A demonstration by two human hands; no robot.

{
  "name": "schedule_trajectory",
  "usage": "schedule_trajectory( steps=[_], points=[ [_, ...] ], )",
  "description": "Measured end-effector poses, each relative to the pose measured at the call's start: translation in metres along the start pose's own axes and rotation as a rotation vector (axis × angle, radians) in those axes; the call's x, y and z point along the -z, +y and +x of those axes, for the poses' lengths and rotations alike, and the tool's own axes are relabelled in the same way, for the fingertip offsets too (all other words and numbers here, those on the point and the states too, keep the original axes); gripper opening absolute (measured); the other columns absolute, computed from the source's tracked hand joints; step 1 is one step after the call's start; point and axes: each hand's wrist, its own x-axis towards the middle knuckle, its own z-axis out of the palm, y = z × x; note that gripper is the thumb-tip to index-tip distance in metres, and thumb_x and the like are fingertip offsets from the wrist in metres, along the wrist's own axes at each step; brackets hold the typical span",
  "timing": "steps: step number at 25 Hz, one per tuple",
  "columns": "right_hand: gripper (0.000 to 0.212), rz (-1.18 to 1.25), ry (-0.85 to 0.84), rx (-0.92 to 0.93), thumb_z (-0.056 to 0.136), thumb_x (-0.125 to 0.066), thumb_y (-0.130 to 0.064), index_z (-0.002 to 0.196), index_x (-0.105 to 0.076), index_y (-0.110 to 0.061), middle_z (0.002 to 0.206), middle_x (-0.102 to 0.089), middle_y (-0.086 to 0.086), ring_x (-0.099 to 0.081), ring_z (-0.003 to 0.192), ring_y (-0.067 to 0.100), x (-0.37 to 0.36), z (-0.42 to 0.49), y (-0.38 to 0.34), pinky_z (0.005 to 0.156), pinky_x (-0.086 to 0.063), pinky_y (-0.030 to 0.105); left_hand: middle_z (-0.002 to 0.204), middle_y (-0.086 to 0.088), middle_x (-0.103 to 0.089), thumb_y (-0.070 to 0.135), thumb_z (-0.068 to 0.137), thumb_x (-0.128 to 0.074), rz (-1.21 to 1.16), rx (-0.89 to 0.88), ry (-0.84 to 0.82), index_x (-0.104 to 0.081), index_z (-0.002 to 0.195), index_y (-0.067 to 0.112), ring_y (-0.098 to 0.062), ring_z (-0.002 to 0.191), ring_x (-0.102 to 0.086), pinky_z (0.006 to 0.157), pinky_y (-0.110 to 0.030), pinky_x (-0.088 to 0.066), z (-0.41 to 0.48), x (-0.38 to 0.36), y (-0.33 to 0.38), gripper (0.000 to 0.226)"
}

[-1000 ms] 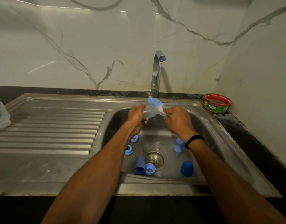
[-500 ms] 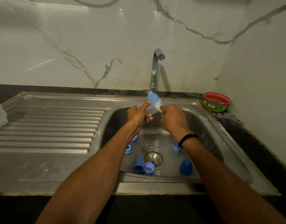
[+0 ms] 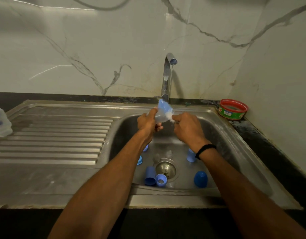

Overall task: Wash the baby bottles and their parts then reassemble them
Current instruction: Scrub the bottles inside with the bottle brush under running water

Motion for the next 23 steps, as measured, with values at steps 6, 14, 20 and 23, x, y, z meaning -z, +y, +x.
schedule_trajectory(
  steps=[6, 14, 20, 23],
  points=[
    [0.038, -0.019, -0.021, -0.011, 0.095, -0.057, -0.01, 0.132, -0.06, -0.014, 0.117, -0.066, 0.01, -0.062, 0.102, 0.023, -0.001, 0.0, 0.001, 0.08, -0.043, 0.022, 0.09, -0.013, -0.072, 0.038, 0.096, -0.066, 0.015, 0.048, 0.007, -0.063, 0.113, 0.006, -0.01, 0.056, -0.062, 0.052, -0.022, -0.055, -0.002, 0.003, 0.001, 0.036],
    [0.04, 0.01, 0.007, 0.009, 0.095, -0.055, -0.009, 0.134, -0.06, -0.014, 0.119, -0.065, 0.011, -0.061, 0.105, 0.025, 0.0, -0.003, -0.005, 0.078, -0.04, 0.021, 0.081, -0.009, -0.069, 0.038, 0.097, -0.063, 0.025, 0.042, 0.023, -0.063, 0.103, 0.009, -0.01, 0.054, -0.059, 0.053, -0.024, -0.054, -0.003, 0.002, 0.006, 0.03],
    [0.037, 0.017, -0.037, -0.01, 0.094, -0.056, -0.006, 0.129, -0.065, -0.015, 0.107, -0.069, 0.01, -0.06, 0.089, 0.021, 0.001, -0.003, -0.001, 0.073, -0.041, 0.022, 0.079, -0.01, -0.068, 0.041, 0.096, -0.065, 0.027, 0.108, 0.066, -0.061, 0.106, 0.007, -0.014, 0.06, -0.063, 0.061, -0.029, -0.059, -0.002, 0.005, 0.003, 0.036],
    [0.037, -0.001, -0.011, -0.014, 0.092, -0.056, -0.005, 0.125, -0.068, -0.016, 0.105, -0.07, 0.009, -0.064, 0.096, 0.025, -0.002, -0.001, 0.004, 0.075, -0.042, 0.022, 0.094, -0.016, -0.066, 0.04, 0.093, -0.069, 0.031, 0.185, -0.002, -0.051, 0.098, 0.013, -0.023, 0.079, -0.067, 0.081, -0.04, -0.062, -0.01, 0.0, -0.004, 0.033]
  ],
)
